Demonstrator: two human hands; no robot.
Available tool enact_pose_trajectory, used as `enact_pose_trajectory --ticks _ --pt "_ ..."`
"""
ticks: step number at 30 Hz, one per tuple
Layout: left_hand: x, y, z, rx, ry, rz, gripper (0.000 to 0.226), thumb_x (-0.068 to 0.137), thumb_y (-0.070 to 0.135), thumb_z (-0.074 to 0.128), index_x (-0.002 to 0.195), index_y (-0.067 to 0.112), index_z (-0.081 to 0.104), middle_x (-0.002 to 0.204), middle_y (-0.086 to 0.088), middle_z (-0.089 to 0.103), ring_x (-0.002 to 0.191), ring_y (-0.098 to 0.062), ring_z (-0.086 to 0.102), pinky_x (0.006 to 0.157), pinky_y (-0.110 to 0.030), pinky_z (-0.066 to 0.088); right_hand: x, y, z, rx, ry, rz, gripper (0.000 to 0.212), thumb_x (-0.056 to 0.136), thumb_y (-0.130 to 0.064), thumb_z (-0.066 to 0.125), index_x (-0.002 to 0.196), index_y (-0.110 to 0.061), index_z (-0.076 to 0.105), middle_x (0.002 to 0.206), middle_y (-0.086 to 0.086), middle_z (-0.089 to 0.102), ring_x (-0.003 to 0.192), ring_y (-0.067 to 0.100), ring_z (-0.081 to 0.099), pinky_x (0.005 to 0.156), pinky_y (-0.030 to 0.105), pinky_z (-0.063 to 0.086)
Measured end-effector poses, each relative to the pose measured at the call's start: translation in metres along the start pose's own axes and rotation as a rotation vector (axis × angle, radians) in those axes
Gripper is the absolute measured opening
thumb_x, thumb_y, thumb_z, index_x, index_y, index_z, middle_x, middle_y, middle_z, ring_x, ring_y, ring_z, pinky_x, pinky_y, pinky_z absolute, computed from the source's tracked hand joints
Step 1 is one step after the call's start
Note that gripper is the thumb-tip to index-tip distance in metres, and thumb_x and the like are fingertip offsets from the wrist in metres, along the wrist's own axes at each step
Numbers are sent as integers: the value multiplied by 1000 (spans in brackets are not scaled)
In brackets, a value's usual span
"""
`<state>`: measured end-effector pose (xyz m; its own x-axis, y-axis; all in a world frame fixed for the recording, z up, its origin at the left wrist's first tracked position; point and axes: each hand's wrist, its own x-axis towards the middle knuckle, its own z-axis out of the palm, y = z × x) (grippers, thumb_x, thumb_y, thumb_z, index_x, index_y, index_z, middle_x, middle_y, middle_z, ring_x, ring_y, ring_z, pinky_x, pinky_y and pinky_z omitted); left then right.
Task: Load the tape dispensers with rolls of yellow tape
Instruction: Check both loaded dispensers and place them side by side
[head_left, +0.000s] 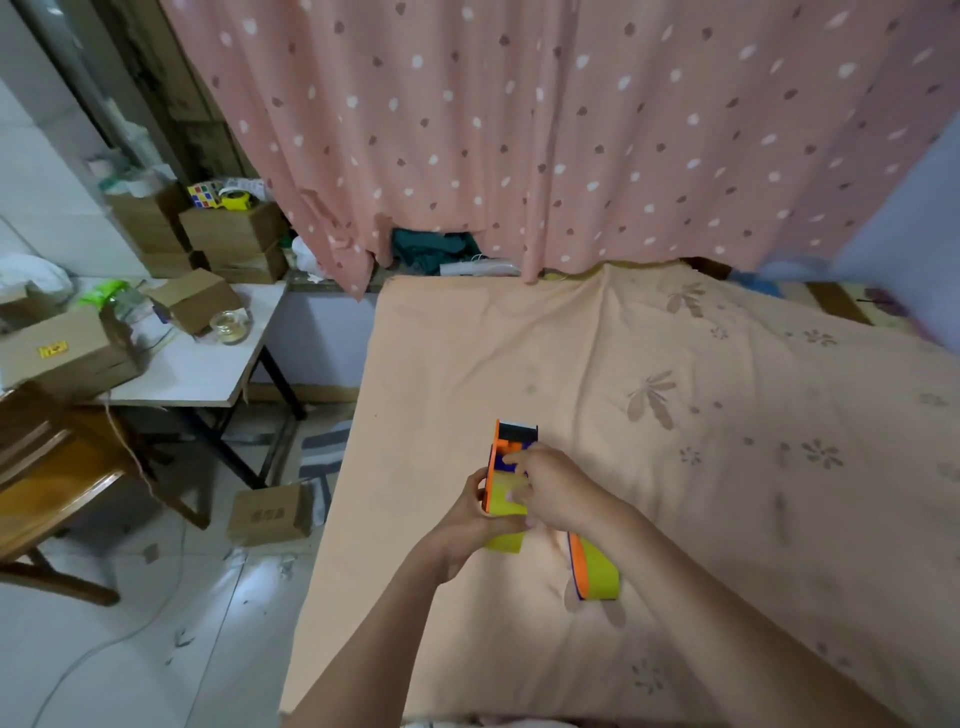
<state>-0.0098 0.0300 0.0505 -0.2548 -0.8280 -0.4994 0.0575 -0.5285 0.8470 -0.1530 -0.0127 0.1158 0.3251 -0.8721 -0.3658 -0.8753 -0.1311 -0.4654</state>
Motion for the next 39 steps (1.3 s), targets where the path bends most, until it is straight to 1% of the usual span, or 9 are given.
enact_pose_trajectory --ticks 5,10,16,20,25,29,33,36,39 --pt "-3 1 6 29 -16 10 111 54 21 93 148 31 34 132 -2 63 123 -30 64 107 -46 51 -11 -1 -12 108 12 39 28 84 -14 68 111 -19 68 95 1 61 80 16 58 67 27 47" --pt "-4 0 12 4 -21 -5 111 56 21 93 149 30 33 134 -1 61 123 -25 62 108 -45 49 -17 -3 -23 185 -16 47 18 80 -14 74 74 -27 63 76 -8 60 79 14 59 75 31 52" --pt "-5 -2 17 26 -28 -10 115 53 25 94 149 32 32 130 0 61 125 -32 60 104 -47 51 -21 -1 -30 172 -73 81 35 76 -15 78 109 -19 67 96 6 69 89 20 64 79 33 54" --pt "-3 -2 20 24 -19 -12 114 52 24 95 148 32 32 131 0 60 125 -31 61 101 -44 52 -23 0 -31 136 13 75 13 76 -11 74 87 -18 76 74 -6 66 76 11 61 58 17 46" --pt "-3 -2 24 -30 -26 -59 100 59 36 90 143 37 36 127 5 61 110 -16 67 79 -30 57 -25 3 -36 174 24 112 16 78 -12 70 66 -23 74 58 -16 63 58 -2 57 46 9 39" --pt "-1 1 33 -52 -1 -106 86 69 50 82 141 33 38 130 1 65 115 -18 67 84 -35 58 -24 6 -39 176 9 143 14 77 -7 69 70 -16 76 60 -6 68 56 8 61 52 20 50" --pt "1 1 38 -24 26 -117 86 69 50 80 141 29 38 132 -5 64 118 -24 65 92 -42 57 -23 9 -48 87 84 136 15 83 -7 65 78 -15 77 87 4 74 85 19 68 72 27 56" --pt "0 2 38 10 2 -87 93 64 45 83 143 30 37 133 -3 61 117 -23 65 86 -38 58 -22 12 -58 97 96 144 22 80 1 60 70 -14 73 73 1 72 78 18 68 65 23 53" --pt "0 0 36 30 -21 -62 93 65 35 86 143 34 37 134 -1 57 118 -22 64 88 -37 58 -18 18 -69 114 110 156 22 78 6 58 68 -9 71 74 9 76 75 21 74 72 35 63"
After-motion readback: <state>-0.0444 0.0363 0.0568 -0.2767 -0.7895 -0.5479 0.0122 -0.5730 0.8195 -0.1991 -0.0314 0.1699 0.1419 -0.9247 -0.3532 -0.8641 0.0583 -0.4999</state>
